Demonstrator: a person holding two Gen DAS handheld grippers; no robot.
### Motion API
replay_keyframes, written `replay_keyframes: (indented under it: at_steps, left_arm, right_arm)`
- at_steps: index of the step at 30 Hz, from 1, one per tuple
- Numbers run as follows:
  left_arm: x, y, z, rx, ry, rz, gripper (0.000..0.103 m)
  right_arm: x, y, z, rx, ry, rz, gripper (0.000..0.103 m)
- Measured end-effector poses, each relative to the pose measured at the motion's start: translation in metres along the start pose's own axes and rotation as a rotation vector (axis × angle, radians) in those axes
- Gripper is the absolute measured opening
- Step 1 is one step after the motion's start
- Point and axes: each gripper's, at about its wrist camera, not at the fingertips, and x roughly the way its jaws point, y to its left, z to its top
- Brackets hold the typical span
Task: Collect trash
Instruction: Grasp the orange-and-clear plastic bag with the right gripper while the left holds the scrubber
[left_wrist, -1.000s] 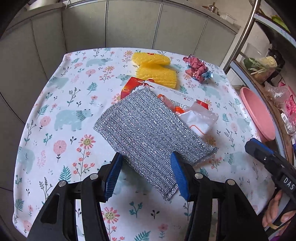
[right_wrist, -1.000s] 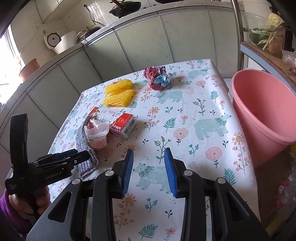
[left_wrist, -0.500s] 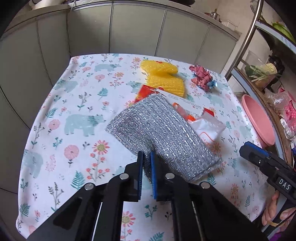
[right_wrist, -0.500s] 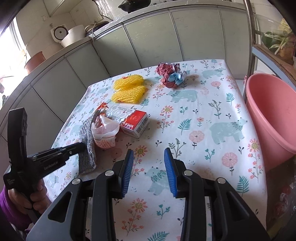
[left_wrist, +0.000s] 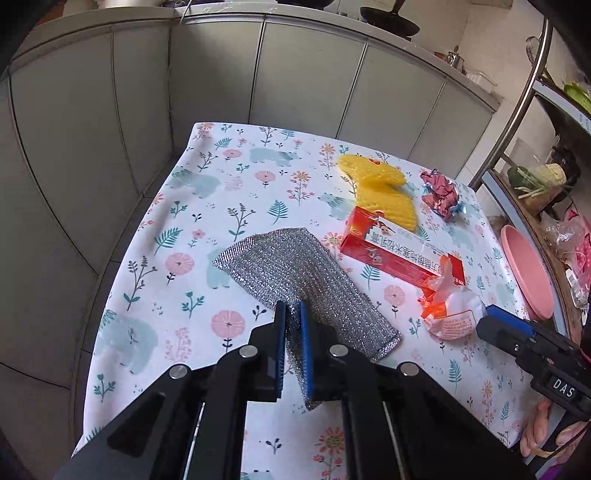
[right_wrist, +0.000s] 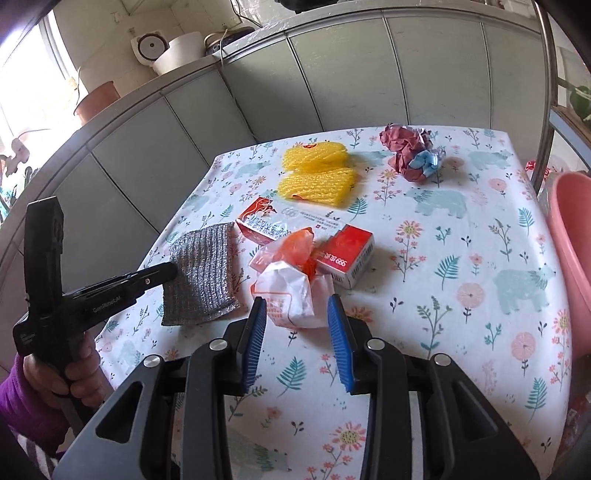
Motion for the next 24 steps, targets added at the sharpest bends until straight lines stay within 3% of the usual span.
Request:
replay_keyframes:
  at_steps: [10, 12, 17, 24]
  left_arm:
    - [-0.007, 0.015, 0.003, -0.018, -0.021, -0.017, 0.007]
    - [-0.01, 0.016, 0.005, -0.023, -0.028, -0.02, 0.007]
    - [-0.015, 0.017, 0.006, -0.02, -0.04, -0.023, 0.007]
    - [-0.027, 0.01, 0.008, 0.0, -0.069, -0.035, 0.007]
  right_arm:
    - [0.013, 0.012, 0.002, -0.055, 0.011, -0.044, 0.035]
    - [0.013, 0.015, 0.001, -0.064, 0.012, -0.034, 0.021]
    - [0.008, 0.022, -0.002, -0.091, 0.007, -0.014, 0.007]
    - [-0.01, 0.026, -0.003, -0.094, -0.041, 0.0, 0.004]
